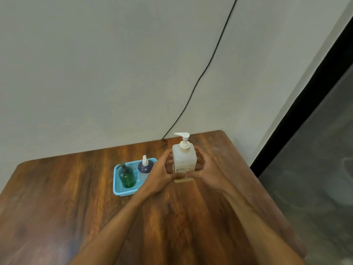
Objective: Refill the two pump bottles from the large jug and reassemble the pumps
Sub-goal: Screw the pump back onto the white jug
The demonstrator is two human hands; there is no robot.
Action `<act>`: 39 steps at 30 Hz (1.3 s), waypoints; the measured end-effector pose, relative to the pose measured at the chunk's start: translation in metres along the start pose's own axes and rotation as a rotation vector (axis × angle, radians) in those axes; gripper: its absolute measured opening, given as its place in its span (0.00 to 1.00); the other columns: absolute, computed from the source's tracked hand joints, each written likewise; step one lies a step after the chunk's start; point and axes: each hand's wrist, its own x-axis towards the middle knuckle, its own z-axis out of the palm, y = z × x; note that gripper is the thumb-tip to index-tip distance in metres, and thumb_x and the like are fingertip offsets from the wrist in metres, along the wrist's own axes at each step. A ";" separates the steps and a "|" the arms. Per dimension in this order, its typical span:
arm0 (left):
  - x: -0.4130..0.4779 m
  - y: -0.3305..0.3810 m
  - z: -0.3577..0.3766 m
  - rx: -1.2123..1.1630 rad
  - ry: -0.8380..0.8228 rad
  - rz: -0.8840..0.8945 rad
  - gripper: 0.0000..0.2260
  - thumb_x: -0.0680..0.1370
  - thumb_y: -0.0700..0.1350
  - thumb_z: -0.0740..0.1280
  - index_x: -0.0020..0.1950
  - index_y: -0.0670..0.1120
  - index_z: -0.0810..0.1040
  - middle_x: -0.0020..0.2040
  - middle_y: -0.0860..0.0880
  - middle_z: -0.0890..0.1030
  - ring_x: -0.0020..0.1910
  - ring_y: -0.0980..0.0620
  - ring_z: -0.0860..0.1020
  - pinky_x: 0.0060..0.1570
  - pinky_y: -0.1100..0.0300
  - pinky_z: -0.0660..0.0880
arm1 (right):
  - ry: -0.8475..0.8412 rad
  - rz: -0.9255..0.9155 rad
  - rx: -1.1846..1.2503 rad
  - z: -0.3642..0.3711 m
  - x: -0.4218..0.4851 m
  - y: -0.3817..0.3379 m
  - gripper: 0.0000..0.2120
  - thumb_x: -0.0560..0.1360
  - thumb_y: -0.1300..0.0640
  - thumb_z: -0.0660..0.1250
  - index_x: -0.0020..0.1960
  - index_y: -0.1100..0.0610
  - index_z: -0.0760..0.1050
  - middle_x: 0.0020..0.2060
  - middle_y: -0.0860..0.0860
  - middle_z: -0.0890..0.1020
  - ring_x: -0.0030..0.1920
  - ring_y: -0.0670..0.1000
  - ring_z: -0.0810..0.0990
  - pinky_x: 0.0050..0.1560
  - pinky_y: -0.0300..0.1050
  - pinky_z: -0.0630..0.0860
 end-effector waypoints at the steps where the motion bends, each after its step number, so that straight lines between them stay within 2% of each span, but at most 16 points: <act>1: 0.014 0.000 0.008 -0.017 0.008 -0.006 0.32 0.71 0.39 0.79 0.65 0.62 0.68 0.63 0.62 0.77 0.61 0.64 0.79 0.52 0.66 0.79 | 0.004 0.013 -0.002 -0.012 0.011 0.007 0.38 0.65 0.64 0.81 0.70 0.48 0.70 0.62 0.46 0.79 0.61 0.48 0.81 0.56 0.50 0.83; 3: 0.042 -0.002 0.025 -0.037 0.028 -0.017 0.32 0.71 0.38 0.79 0.66 0.62 0.68 0.64 0.59 0.77 0.62 0.57 0.79 0.53 0.64 0.80 | 0.013 0.037 -0.029 -0.035 0.032 0.021 0.34 0.67 0.63 0.81 0.67 0.47 0.70 0.59 0.44 0.79 0.58 0.46 0.81 0.54 0.40 0.82; 4: 0.060 -0.004 0.036 -0.047 0.034 -0.020 0.32 0.72 0.38 0.79 0.67 0.61 0.68 0.64 0.58 0.77 0.62 0.56 0.79 0.53 0.64 0.80 | 0.017 0.044 -0.056 -0.049 0.046 0.030 0.32 0.68 0.62 0.80 0.67 0.48 0.71 0.58 0.44 0.79 0.58 0.46 0.82 0.53 0.39 0.82; 7: 0.114 -0.013 0.067 -0.034 0.046 -0.038 0.34 0.72 0.41 0.79 0.71 0.57 0.67 0.66 0.57 0.76 0.64 0.55 0.78 0.55 0.66 0.79 | 0.002 0.074 -0.089 -0.088 0.088 0.056 0.37 0.68 0.62 0.81 0.72 0.52 0.69 0.62 0.49 0.79 0.61 0.50 0.82 0.55 0.46 0.83; 9: 0.152 -0.021 0.082 0.001 0.031 -0.040 0.35 0.70 0.41 0.80 0.72 0.55 0.68 0.67 0.58 0.76 0.65 0.55 0.77 0.56 0.65 0.78 | -0.017 0.057 -0.129 -0.111 0.113 0.065 0.38 0.66 0.64 0.81 0.71 0.52 0.69 0.62 0.48 0.80 0.60 0.48 0.81 0.53 0.40 0.82; 11: 0.194 -0.034 0.098 0.018 0.011 -0.039 0.37 0.69 0.42 0.81 0.73 0.53 0.68 0.67 0.58 0.77 0.65 0.56 0.77 0.57 0.60 0.80 | 0.006 0.020 -0.226 -0.135 0.139 0.080 0.38 0.65 0.62 0.82 0.70 0.49 0.71 0.60 0.41 0.79 0.59 0.43 0.81 0.50 0.33 0.80; 14: 0.247 -0.056 0.120 0.034 0.014 -0.070 0.39 0.68 0.42 0.81 0.75 0.53 0.67 0.66 0.57 0.78 0.64 0.55 0.78 0.59 0.52 0.81 | 0.088 -0.053 -0.432 -0.164 0.173 0.107 0.35 0.61 0.52 0.83 0.63 0.40 0.72 0.55 0.22 0.71 0.55 0.33 0.78 0.50 0.37 0.81; 16: 0.278 -0.071 0.137 0.029 0.023 -0.079 0.38 0.68 0.40 0.80 0.74 0.52 0.68 0.64 0.58 0.79 0.63 0.54 0.79 0.57 0.51 0.82 | 0.109 -0.086 -0.457 -0.176 0.195 0.126 0.33 0.59 0.52 0.83 0.58 0.38 0.72 0.54 0.18 0.68 0.53 0.31 0.77 0.49 0.38 0.82; 18: 0.307 -0.084 0.153 0.034 0.027 -0.077 0.37 0.68 0.38 0.80 0.74 0.51 0.68 0.63 0.58 0.79 0.62 0.53 0.79 0.57 0.53 0.82 | 0.139 -0.108 -0.459 -0.186 0.220 0.151 0.33 0.58 0.52 0.82 0.57 0.37 0.71 0.54 0.21 0.69 0.52 0.37 0.78 0.49 0.42 0.82; 20: 0.327 -0.094 0.164 0.055 0.031 -0.070 0.37 0.68 0.36 0.79 0.74 0.48 0.68 0.63 0.56 0.78 0.63 0.53 0.79 0.58 0.57 0.80 | 0.154 -0.092 -0.444 -0.192 0.237 0.174 0.32 0.58 0.49 0.80 0.56 0.34 0.69 0.54 0.30 0.73 0.54 0.43 0.78 0.49 0.48 0.82; 23: 0.356 -0.113 0.181 0.076 0.028 -0.081 0.39 0.68 0.37 0.80 0.75 0.47 0.68 0.66 0.53 0.78 0.65 0.53 0.78 0.58 0.61 0.79 | 0.160 -0.040 -0.362 -0.197 0.261 0.216 0.28 0.57 0.50 0.75 0.53 0.33 0.70 0.50 0.44 0.77 0.52 0.48 0.80 0.46 0.56 0.82; 27: 0.375 -0.131 0.201 0.056 0.060 -0.085 0.37 0.68 0.32 0.79 0.75 0.45 0.69 0.65 0.54 0.78 0.62 0.56 0.78 0.47 0.66 0.80 | 0.156 0.035 -0.299 -0.200 0.284 0.262 0.32 0.55 0.47 0.69 0.57 0.30 0.66 0.55 0.45 0.75 0.56 0.50 0.78 0.49 0.59 0.81; 31: 0.387 -0.129 0.211 0.056 0.058 -0.099 0.35 0.69 0.31 0.77 0.74 0.43 0.70 0.60 0.56 0.77 0.56 0.60 0.77 0.44 0.71 0.78 | 0.153 0.062 -0.297 -0.207 0.294 0.274 0.35 0.53 0.48 0.68 0.58 0.28 0.64 0.58 0.45 0.74 0.57 0.50 0.78 0.50 0.59 0.82; 34: 0.391 -0.135 0.215 0.060 0.065 -0.115 0.35 0.69 0.32 0.78 0.73 0.46 0.71 0.59 0.57 0.79 0.59 0.55 0.79 0.45 0.73 0.76 | 0.153 0.063 -0.276 -0.210 0.297 0.278 0.37 0.51 0.48 0.68 0.59 0.28 0.64 0.59 0.45 0.74 0.58 0.50 0.78 0.50 0.59 0.82; 37: 0.391 -0.135 0.216 0.084 0.078 -0.104 0.37 0.68 0.33 0.78 0.74 0.46 0.70 0.59 0.58 0.78 0.60 0.55 0.78 0.46 0.74 0.76 | 0.163 0.054 -0.262 -0.210 0.299 0.283 0.38 0.51 0.47 0.68 0.59 0.29 0.65 0.58 0.45 0.75 0.58 0.50 0.78 0.50 0.59 0.82; 39: 0.390 -0.135 0.214 0.097 0.055 -0.108 0.39 0.68 0.32 0.78 0.76 0.45 0.67 0.61 0.57 0.76 0.63 0.53 0.77 0.49 0.68 0.79 | 0.154 0.053 -0.254 -0.209 0.298 0.282 0.39 0.51 0.47 0.69 0.61 0.30 0.65 0.59 0.44 0.75 0.60 0.50 0.77 0.52 0.59 0.82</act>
